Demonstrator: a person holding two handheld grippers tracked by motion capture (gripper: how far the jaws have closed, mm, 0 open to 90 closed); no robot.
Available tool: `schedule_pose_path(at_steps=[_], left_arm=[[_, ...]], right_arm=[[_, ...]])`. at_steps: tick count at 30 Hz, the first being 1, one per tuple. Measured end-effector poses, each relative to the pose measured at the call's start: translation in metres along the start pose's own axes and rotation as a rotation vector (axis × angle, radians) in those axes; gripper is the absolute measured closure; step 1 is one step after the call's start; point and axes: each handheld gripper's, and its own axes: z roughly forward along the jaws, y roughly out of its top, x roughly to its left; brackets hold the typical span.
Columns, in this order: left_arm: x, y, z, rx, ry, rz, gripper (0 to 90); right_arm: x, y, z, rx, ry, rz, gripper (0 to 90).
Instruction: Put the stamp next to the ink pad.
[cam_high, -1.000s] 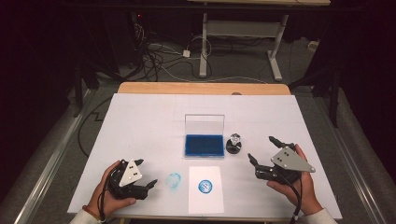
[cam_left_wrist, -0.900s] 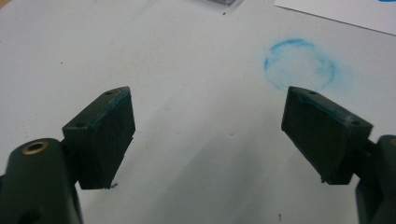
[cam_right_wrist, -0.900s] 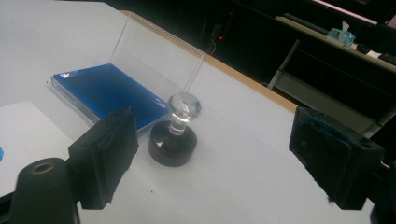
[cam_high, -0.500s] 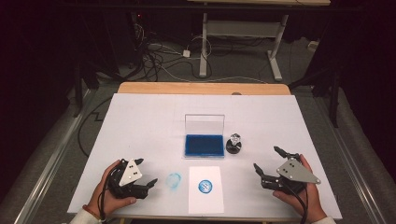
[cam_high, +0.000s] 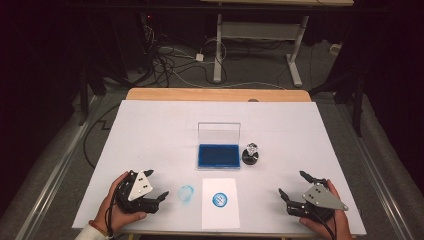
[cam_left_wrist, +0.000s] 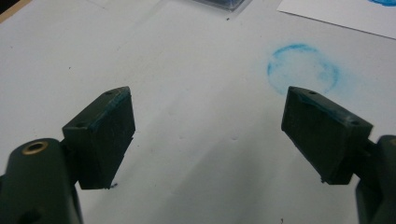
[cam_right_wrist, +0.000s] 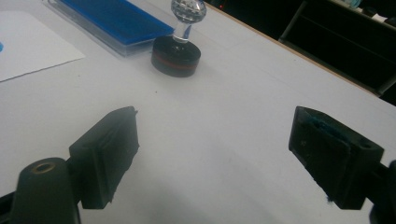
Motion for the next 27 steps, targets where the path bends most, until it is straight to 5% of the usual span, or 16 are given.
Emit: schedule_pose_path(at_steps=[27], left_arm=[[-0.0006,-0.0016,0.0015,0.008,-0.008,-0.001,17.1]], right_arm=[[0.0065,0.0072,0.0026,-0.015,0.012,-0.009,16.3]])
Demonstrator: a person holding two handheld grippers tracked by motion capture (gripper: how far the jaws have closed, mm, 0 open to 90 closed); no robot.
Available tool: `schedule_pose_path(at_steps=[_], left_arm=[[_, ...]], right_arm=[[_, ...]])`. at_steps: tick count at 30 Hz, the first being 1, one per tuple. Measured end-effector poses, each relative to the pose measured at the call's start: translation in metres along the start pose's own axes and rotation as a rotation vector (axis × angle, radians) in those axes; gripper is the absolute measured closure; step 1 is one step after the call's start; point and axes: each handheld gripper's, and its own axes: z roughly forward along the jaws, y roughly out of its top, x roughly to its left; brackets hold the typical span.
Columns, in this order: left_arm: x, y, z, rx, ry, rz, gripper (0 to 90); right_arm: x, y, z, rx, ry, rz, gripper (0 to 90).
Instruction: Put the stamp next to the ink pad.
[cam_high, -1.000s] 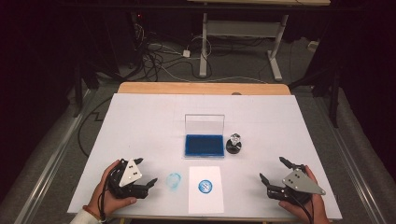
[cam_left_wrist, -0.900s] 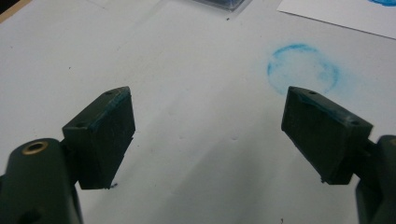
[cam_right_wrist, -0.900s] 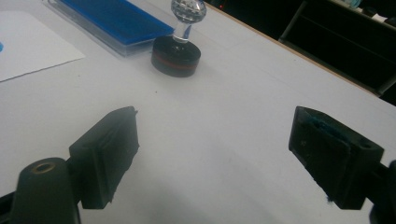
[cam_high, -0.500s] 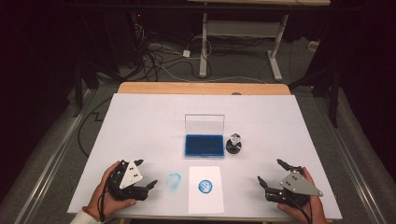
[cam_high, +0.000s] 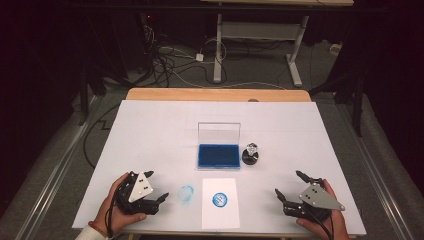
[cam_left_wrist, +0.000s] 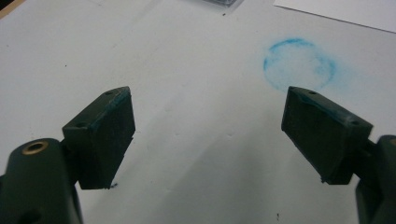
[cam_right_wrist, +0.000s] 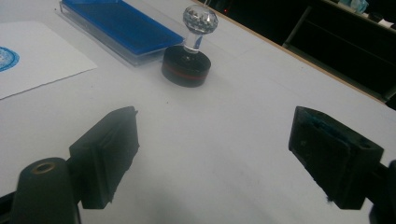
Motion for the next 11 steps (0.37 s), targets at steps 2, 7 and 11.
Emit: schedule_pose_path(at_steps=[2,7,11], left_arm=[[0.0005,0.0004,0.0009,0.003,0.003,-0.002,17.1],[0.0009,0.0013,0.0023,0.009,0.006,-0.001,17.1],[0.0013,0.002,0.0024,0.009,0.008,-0.003,17.1]], right_arm=[[-0.0001,0.0,0.0005,0.001,0.001,0.0,16.3],[-0.0036,0.0016,0.0007,-0.013,0.02,0.047,16.9],[-0.0049,0.0034,-0.0015,-0.023,0.008,0.045,17.1]])
